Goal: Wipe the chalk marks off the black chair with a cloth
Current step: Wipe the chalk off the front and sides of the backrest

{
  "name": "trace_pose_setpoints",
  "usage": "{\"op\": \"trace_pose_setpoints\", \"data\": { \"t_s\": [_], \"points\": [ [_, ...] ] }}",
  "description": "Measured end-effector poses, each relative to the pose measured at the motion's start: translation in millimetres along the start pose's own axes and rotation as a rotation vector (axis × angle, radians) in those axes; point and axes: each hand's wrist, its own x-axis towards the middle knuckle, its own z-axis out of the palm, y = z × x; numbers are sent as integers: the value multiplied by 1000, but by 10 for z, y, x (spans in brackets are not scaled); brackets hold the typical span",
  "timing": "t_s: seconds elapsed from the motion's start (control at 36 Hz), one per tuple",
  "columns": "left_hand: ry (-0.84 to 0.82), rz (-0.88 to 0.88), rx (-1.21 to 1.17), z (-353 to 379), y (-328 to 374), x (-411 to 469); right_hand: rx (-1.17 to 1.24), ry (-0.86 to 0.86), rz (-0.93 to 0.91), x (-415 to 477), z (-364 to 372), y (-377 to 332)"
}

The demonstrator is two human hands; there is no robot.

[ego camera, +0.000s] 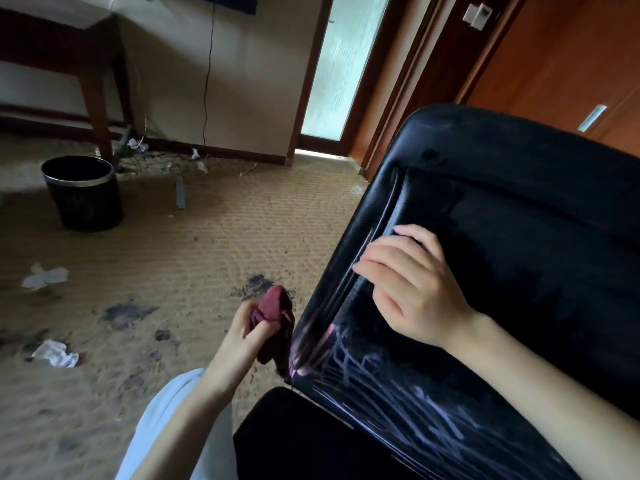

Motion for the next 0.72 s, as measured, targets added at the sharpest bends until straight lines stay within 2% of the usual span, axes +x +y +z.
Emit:
{"op": "trace_pose_setpoints", "data": {
  "t_s": [0.08,0.11,0.19,0.25,0.36,0.53,0.64,0.72],
  "points": [
    [-73,-91,-33,-2,-58,97,53,-56,-23,-134,14,-142],
    [-52,-94,-59,5,-100,126,62,-76,-26,-180,25,-178],
    [215,-61,-48,6,-151,131,80,-94,-2,-288,41,-240],
    [324,71,93,-11,-148,105,71,-69,29,-332,26,-234],
    [421,371,285,131,28,83,28,-2,100,-355,-19,-123],
    [275,942,438,817,352,81,-41,58,165,-243,-68,64],
    [287,1106,540,920,148,173,-43,50,169,-283,-55,86],
    [297,1155,628,845,-26,174,-31,42,160,-305,-13,39]
  ]
}}
